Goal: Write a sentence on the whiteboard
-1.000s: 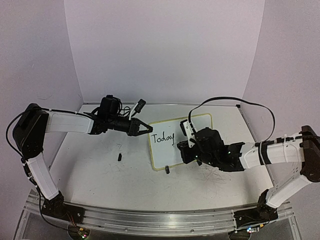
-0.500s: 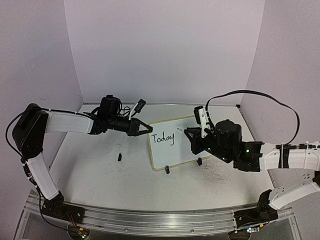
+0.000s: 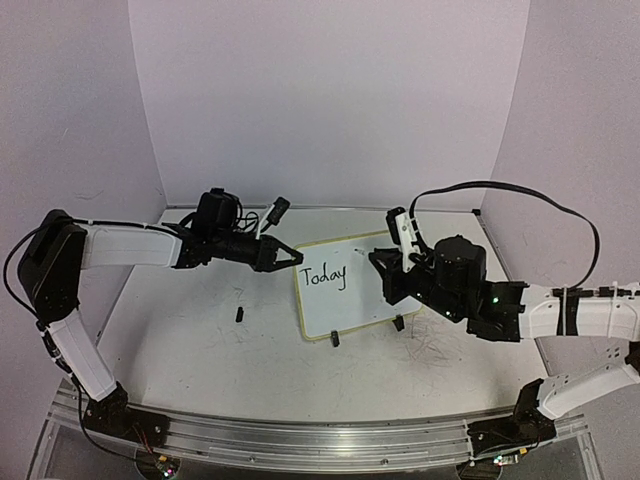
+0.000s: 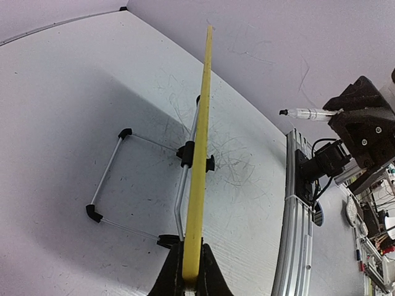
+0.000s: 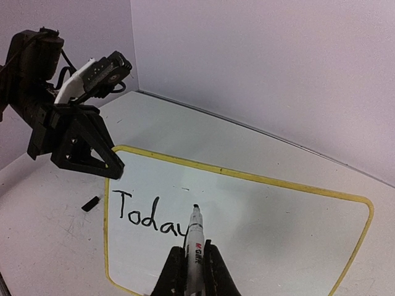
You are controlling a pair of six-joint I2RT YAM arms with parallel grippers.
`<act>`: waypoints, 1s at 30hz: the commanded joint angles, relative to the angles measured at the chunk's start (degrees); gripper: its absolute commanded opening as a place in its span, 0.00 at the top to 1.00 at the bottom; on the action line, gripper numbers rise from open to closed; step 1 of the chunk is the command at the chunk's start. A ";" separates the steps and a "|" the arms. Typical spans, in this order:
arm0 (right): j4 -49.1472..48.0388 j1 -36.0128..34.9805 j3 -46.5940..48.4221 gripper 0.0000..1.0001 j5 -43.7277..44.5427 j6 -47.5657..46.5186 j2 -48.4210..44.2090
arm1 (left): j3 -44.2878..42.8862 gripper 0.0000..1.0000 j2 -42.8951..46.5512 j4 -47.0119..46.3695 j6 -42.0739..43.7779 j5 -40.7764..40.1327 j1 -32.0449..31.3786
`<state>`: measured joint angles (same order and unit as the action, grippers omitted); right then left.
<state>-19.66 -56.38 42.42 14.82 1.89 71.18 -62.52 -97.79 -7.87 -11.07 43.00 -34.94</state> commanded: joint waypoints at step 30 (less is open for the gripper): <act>2.23 0.07 4.35 1.00 2.15 0.24 7.63 | 2.14 1.00 4.77 -0.74 2.55 -6.57 0.31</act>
<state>-16.21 -56.38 43.97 14.37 -0.30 77.59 -59.44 -94.45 -7.11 -10.46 40.83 -35.09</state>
